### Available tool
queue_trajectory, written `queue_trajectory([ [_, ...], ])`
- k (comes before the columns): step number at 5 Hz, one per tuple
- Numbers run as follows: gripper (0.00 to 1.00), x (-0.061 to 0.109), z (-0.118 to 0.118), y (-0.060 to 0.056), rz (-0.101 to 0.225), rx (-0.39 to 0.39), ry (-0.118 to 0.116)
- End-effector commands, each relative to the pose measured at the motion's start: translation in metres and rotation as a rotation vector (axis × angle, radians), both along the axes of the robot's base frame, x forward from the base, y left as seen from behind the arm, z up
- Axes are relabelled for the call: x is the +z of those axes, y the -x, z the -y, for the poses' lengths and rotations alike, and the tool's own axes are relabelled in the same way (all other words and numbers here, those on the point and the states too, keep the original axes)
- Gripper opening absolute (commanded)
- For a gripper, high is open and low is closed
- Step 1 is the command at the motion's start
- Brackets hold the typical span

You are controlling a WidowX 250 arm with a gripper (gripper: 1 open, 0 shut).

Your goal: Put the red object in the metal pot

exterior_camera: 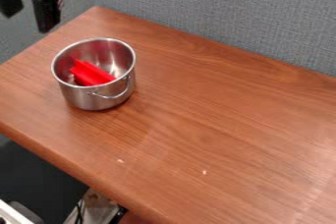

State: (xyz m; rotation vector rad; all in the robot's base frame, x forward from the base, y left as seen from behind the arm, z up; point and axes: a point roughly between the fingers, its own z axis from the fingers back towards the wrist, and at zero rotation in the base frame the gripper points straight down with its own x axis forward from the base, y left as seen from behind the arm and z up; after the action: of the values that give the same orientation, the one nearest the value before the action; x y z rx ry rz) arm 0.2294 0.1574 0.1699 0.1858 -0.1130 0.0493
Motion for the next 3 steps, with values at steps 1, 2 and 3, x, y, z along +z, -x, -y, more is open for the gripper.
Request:
queue_trajectory([
  [1,1.00,0.015,0.007,-0.008,0.091,-0.111,-0.051],
  [2,1.00,0.003,0.012,-0.008,0.095,-0.051,-0.026],
  [3,1.00,-0.011,0.015,-0.014,0.101,-0.010,0.006],
])
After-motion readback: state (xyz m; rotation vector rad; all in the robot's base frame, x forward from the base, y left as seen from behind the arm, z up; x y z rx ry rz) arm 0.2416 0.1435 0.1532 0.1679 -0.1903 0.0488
